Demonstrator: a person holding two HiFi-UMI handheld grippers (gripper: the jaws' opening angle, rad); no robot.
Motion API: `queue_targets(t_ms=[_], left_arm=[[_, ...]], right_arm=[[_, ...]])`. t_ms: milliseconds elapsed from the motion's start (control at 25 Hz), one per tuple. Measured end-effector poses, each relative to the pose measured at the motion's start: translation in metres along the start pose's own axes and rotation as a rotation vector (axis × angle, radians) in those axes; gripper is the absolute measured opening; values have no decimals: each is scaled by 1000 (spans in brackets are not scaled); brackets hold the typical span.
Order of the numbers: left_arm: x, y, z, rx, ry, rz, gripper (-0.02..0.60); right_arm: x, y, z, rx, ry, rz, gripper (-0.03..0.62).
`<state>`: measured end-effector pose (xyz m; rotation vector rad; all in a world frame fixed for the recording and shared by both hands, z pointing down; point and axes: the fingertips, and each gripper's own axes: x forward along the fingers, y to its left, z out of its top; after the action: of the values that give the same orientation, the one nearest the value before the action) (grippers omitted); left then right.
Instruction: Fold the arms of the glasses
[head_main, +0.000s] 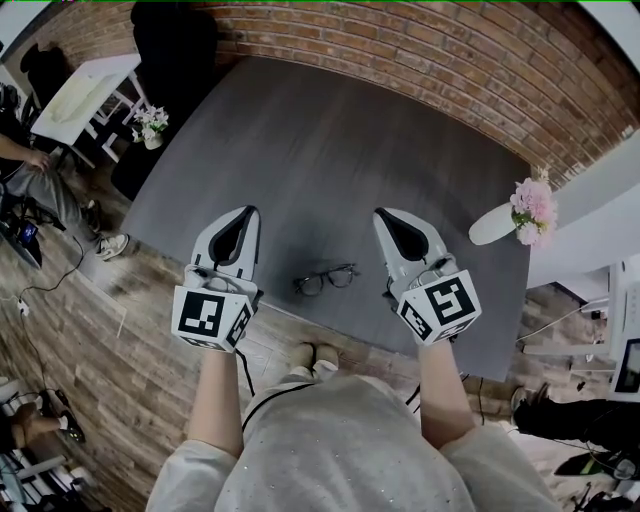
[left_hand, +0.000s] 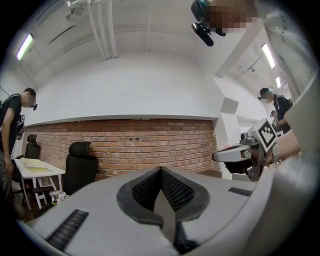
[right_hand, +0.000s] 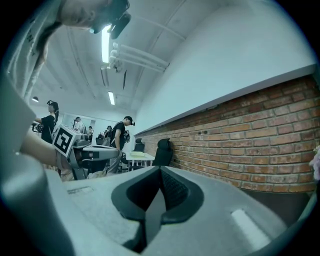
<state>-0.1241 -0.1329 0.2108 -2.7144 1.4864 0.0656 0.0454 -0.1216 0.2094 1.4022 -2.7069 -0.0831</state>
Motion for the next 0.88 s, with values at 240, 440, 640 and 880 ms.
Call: queue_targets(t_ms=[240, 440, 640, 880], left_arm=[[1, -1, -8, -9, 13, 0, -2], [1, 0, -13, -13, 23, 1, -2], [2, -2, -16, -24, 32, 4, -2], [4, -4, -21, -24, 39, -6, -2]], right_arm=[[2, -1, -7, 4, 12, 1, 0], [3, -1, -11, 2, 22, 9, 0], [1, -1, -15, 5, 31, 11, 0], [0, -2, -20, 9, 43, 9, 0]])
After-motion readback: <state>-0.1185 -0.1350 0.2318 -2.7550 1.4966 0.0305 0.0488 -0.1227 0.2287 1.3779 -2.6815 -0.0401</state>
